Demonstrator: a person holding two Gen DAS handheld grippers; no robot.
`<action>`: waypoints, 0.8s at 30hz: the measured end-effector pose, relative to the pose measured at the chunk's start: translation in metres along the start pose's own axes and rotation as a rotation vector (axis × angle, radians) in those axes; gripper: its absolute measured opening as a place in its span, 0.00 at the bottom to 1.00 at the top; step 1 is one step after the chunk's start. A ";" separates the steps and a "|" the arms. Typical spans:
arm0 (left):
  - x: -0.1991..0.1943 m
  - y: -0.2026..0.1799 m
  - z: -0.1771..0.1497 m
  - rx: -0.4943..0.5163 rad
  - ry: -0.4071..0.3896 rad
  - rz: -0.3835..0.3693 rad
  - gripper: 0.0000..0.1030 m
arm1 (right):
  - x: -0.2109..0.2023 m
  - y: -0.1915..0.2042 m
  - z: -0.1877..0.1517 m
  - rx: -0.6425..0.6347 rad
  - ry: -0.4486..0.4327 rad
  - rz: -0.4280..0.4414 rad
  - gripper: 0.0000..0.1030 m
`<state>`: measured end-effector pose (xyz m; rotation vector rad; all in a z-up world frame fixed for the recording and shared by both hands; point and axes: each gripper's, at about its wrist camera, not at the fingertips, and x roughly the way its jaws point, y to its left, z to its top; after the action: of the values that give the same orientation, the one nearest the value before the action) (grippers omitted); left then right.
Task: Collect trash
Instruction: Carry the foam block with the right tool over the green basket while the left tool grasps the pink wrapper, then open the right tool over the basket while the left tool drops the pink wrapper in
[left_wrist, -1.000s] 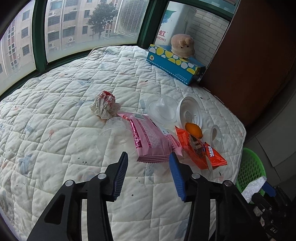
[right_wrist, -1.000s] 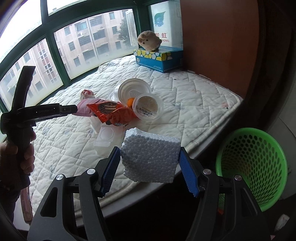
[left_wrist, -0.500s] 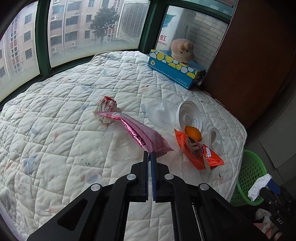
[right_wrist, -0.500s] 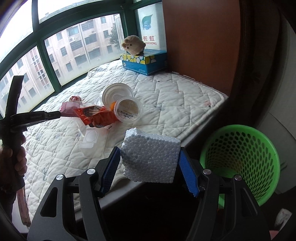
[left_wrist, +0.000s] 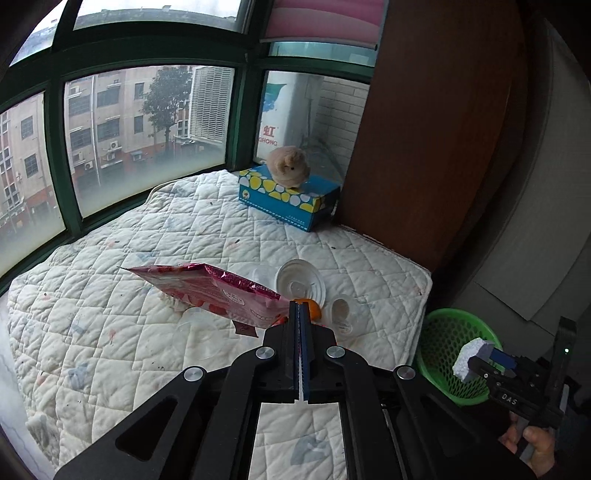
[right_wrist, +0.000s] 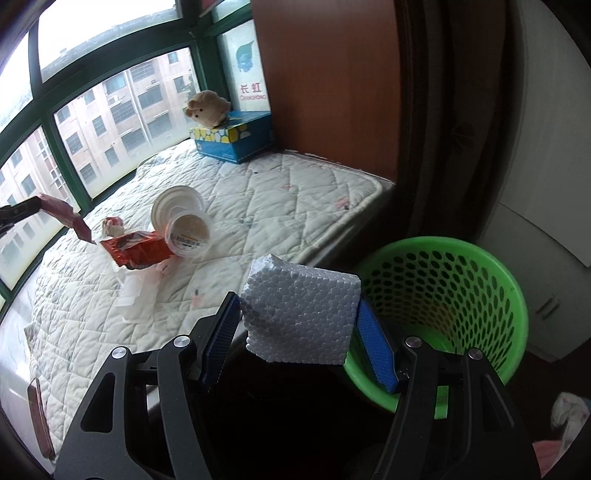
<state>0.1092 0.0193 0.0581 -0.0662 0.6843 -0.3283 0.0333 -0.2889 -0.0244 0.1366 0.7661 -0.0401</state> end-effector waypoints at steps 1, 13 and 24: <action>-0.001 -0.010 0.002 0.014 -0.004 -0.020 0.01 | 0.000 -0.008 -0.001 0.010 0.001 -0.012 0.62; 0.037 -0.144 0.001 0.192 0.099 -0.276 0.01 | 0.004 -0.094 -0.018 0.102 0.036 -0.140 0.63; 0.092 -0.243 -0.025 0.328 0.231 -0.445 0.01 | -0.012 -0.140 -0.035 0.179 0.032 -0.179 0.75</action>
<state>0.0931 -0.2388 0.0236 0.1367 0.8340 -0.8824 -0.0113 -0.4232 -0.0562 0.2393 0.8045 -0.2773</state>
